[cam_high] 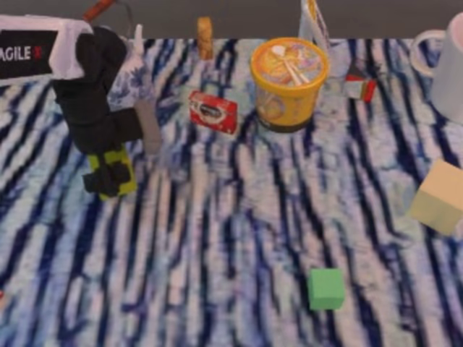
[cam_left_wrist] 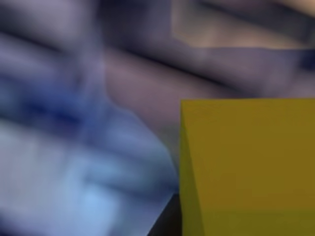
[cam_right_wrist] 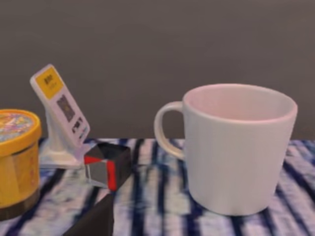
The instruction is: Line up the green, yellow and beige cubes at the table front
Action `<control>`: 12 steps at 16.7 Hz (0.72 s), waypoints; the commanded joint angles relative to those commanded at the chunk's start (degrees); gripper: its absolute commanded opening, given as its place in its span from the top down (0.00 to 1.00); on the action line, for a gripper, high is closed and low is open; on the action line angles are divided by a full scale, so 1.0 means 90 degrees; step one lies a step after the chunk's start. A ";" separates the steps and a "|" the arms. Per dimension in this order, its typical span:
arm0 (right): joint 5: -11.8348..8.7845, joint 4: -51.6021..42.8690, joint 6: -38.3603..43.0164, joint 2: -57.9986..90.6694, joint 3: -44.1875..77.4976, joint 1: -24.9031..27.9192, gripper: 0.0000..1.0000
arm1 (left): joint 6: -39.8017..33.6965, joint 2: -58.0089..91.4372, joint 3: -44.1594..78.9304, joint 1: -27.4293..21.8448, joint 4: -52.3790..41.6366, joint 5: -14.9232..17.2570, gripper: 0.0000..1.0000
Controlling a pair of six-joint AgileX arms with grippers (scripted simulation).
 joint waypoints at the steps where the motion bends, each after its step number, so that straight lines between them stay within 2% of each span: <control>1: 0.0000 0.0000 0.0000 0.0000 0.0000 0.0000 0.00 | -0.0009 -0.0083 0.0121 0.0024 -0.0217 0.0000 1.00; 5: 0.0000 0.0000 0.0000 0.0000 0.0000 0.0000 0.00 | -0.0009 -0.0436 0.0593 0.0082 -0.1097 -0.0006 1.00; 12: 0.0000 0.0000 0.0000 0.0000 0.0000 0.0000 0.00 | -0.0047 -0.0501 0.0621 -0.0039 -0.1168 -0.0008 1.00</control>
